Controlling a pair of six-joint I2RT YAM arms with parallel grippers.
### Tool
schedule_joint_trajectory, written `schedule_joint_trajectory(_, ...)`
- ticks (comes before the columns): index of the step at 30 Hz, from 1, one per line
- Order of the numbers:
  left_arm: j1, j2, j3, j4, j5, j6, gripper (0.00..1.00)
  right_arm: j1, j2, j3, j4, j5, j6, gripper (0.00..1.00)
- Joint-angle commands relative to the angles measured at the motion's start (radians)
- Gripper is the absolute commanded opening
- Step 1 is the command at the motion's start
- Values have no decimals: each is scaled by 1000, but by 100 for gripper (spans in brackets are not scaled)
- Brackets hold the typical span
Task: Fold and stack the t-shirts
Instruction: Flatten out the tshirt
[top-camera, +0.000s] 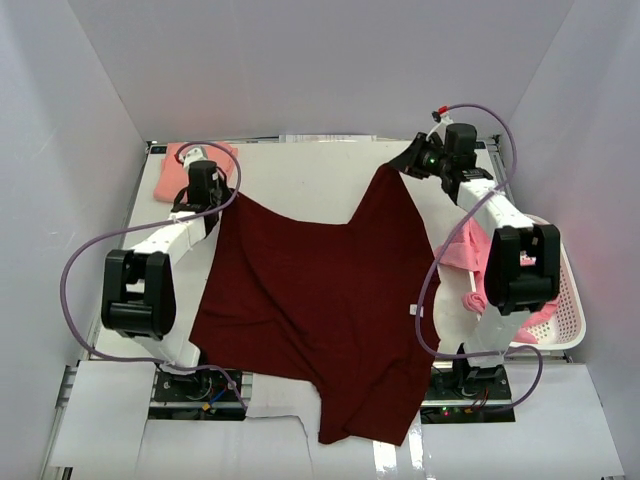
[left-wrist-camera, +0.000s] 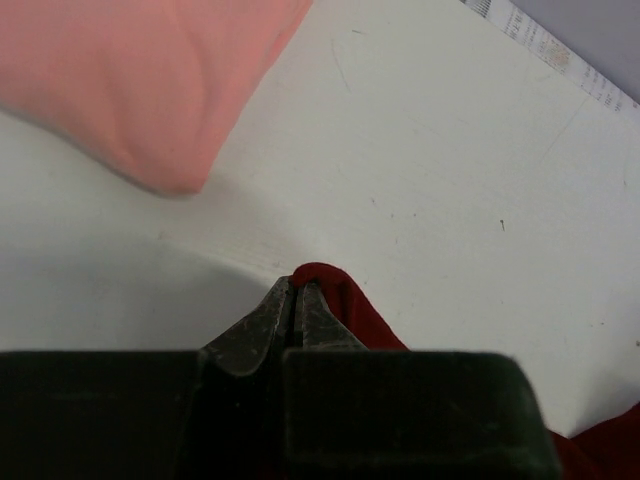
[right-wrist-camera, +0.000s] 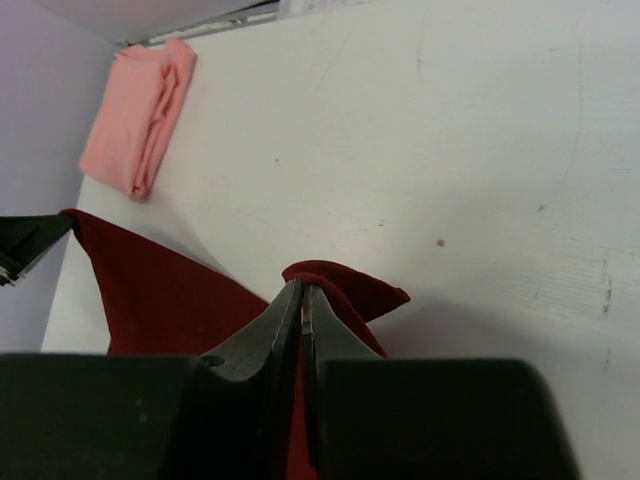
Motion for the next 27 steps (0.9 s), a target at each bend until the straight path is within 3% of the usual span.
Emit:
schedule_joint_trajectory(1,-3,56,85,62,3,46,0,-1,104,129,-69,-3,-49,8)
schedule_joint_trajectory(7,3,215,219,16,7,82,0,-19,266,314,-167,26,-94,8)
schedule_joint_trajectory(17,67,323,309,-45,4,112,0,-99,422,537,-265,14,-129,8)
schedule_joint_trajectory(27,69,395,386,-44,44,134,0,-114,448,568,-266,-38,-129,8)
